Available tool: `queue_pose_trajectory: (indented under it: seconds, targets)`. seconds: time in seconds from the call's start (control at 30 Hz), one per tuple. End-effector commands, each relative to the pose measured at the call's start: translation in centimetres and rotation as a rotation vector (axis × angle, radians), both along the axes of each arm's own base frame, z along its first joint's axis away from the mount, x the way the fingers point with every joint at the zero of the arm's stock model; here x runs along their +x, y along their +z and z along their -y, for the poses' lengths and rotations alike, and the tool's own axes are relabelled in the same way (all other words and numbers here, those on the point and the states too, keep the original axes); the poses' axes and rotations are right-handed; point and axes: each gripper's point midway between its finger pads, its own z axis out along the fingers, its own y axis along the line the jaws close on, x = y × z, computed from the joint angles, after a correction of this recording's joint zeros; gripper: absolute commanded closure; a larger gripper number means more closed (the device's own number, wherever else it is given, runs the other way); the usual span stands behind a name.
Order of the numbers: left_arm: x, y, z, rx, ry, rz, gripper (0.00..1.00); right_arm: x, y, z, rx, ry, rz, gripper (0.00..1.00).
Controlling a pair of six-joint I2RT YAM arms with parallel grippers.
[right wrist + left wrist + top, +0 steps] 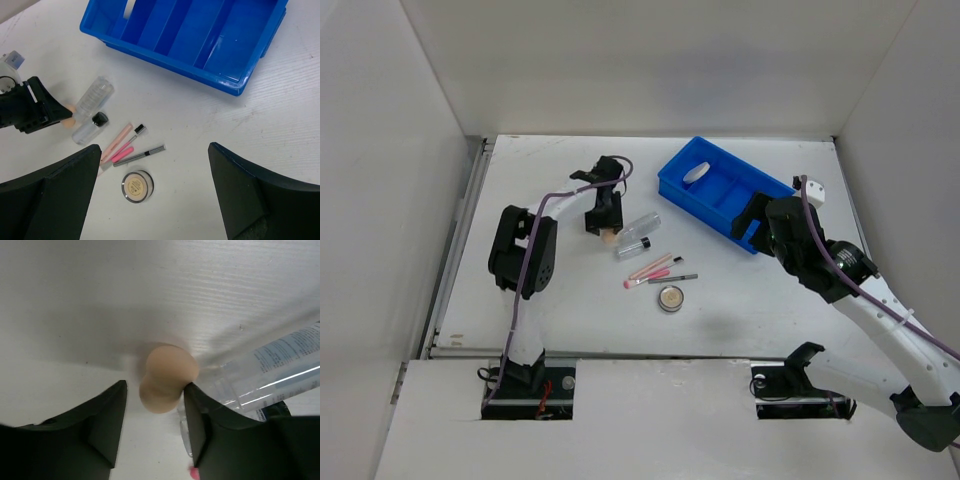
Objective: Organize the makeup
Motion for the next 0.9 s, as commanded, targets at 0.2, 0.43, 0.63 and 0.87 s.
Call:
queue_pose_trajectory:
  seconds: [0.2,0.43,0.63,0.87]
  targets:
    - [1.7,4.9,0.0,-0.003,-0.011,0.089,0.99,0.6,1.0,-0.5,0.032,-0.003,0.044,0.06]
    - [4.7,15.0,5.0,-0.24,-0.173,0.27,1.0,0.8,1.3,-0.5,0.035,-0.011,0.055,0.06]
    - [7.9,18.8,13.8,-0.494,-0.341,0.343,1.0,1.0,1.1,-0.2,0.021,-0.026,0.054,0.06]
    - [12.7,20.8,21.1,-0.825,-0.367,0.429,1.0,0.9,1.7,0.2,0.049,-0.059,0.075,0.06]
